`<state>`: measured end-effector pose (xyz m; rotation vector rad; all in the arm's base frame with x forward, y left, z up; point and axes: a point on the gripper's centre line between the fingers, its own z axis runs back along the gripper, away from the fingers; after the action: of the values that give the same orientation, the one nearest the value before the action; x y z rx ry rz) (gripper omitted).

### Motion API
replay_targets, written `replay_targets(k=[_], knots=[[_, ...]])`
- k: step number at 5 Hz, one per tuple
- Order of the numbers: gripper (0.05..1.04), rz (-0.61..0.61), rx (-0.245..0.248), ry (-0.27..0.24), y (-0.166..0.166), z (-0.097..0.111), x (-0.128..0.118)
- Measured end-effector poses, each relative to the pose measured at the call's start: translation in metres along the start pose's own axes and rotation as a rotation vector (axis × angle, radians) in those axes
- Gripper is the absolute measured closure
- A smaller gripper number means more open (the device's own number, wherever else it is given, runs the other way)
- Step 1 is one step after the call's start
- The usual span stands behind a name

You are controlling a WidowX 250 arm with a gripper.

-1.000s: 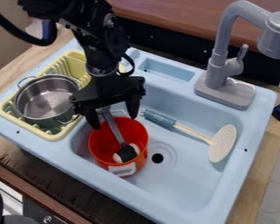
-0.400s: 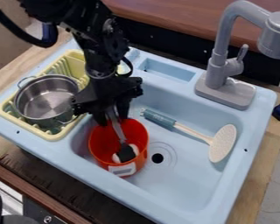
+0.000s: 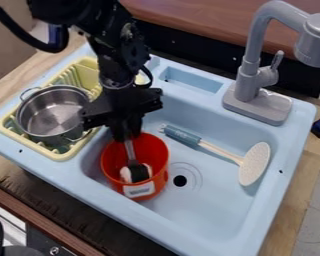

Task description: Put the silver spoon in the yelow tray.

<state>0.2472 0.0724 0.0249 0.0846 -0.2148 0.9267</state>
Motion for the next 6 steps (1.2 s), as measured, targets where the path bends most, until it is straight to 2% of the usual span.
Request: replay_targets(k=[1, 2, 3, 5, 6], knots=[[0.908, -0.003, 0.010, 0.034, 0.003, 0.007, -0.003], [0.908, -0.027, -0.024, 0.048, 0.001, 0.018, 0.003], [0.908, -0.027, -0.061, 0.040, 0.000, 0.030, 0.002], [0.908, -0.042, -0.096, 0.030, -0.002, 0.033, 0.000], [0.908, -0.040, -0.104, -0.020, -0.002, 0.033, 0.005]])
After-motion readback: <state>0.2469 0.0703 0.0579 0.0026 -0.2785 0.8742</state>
